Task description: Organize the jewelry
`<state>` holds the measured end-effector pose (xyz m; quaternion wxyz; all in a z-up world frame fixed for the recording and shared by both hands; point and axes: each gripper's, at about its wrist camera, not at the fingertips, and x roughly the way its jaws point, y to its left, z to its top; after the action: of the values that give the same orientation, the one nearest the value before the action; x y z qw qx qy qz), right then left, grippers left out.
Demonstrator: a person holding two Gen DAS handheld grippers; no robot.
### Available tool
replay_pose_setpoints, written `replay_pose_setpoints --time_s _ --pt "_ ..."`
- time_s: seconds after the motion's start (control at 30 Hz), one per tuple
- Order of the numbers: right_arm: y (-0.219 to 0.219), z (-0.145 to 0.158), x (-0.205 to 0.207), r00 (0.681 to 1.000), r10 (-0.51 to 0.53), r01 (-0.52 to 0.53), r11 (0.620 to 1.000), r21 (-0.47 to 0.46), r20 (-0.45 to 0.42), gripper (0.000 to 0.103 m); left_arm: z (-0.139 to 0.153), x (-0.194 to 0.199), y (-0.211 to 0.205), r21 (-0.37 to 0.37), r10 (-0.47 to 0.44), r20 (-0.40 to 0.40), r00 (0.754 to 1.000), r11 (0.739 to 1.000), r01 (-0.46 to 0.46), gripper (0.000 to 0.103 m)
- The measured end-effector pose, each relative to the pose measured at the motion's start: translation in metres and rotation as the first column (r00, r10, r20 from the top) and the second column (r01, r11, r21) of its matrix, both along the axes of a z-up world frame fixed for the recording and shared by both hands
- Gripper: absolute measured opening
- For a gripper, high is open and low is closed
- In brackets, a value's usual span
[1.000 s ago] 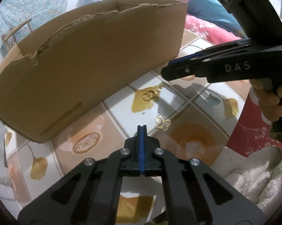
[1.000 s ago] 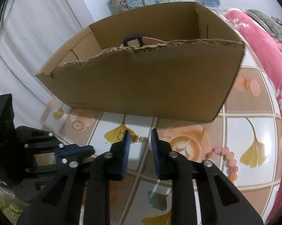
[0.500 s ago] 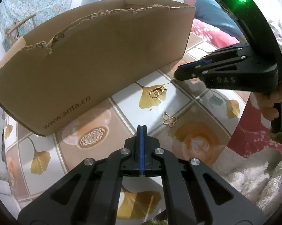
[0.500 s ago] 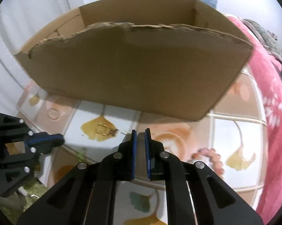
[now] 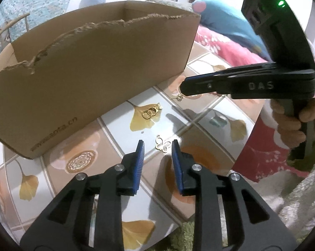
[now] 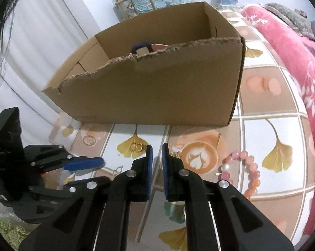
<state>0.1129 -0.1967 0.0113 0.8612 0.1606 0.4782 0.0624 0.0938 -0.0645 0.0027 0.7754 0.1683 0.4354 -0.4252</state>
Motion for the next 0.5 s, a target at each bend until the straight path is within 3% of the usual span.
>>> replay_pose_setpoints --time_s 0.3,0.5 --pt "0.004 0.000 -0.005 1.000 0.015 -0.016 1.000 0.023 0.019 0.010 -0.007 -0.008 -0.012 0.064 -0.068 0.055 0.996 0.996 0.064 0.025" --pt "0.000 0.002 -0.006 0.999 0.010 -0.012 0.999 0.038 0.035 0.010 -0.007 -0.012 -0.019 0.104 -0.097 0.087 0.992 0.991 0.088 0.012"
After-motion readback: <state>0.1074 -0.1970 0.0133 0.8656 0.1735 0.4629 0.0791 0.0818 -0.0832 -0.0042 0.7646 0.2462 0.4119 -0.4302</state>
